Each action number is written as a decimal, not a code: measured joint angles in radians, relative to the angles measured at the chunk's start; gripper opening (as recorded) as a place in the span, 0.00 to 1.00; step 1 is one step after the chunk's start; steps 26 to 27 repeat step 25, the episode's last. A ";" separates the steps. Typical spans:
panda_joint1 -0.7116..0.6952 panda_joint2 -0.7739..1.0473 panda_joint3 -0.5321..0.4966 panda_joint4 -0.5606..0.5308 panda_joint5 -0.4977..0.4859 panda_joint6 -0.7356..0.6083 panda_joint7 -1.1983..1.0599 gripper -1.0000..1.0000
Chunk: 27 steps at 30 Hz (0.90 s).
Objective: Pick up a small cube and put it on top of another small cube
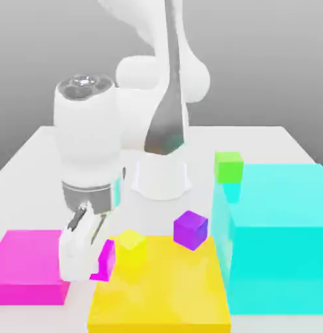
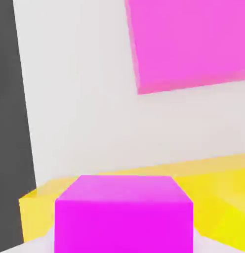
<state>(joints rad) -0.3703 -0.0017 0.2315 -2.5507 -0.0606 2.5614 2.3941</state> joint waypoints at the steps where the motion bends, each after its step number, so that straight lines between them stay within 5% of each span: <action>1: 0.019 -0.033 0.008 -0.018 0.013 -0.014 0.015 0.00; 15: 0.231 -0.482 0.102 -0.286 0.274 -0.190 0.216 0.00; 21: 0.225 -0.342 0.140 -0.346 0.280 0.004 0.254 0.00; 22: 0.224 -0.313 0.145 -0.353 0.279 0.039 0.256 1.00; 27: 0.224 -0.313 0.145 -0.353 0.279 0.039 0.256 1.00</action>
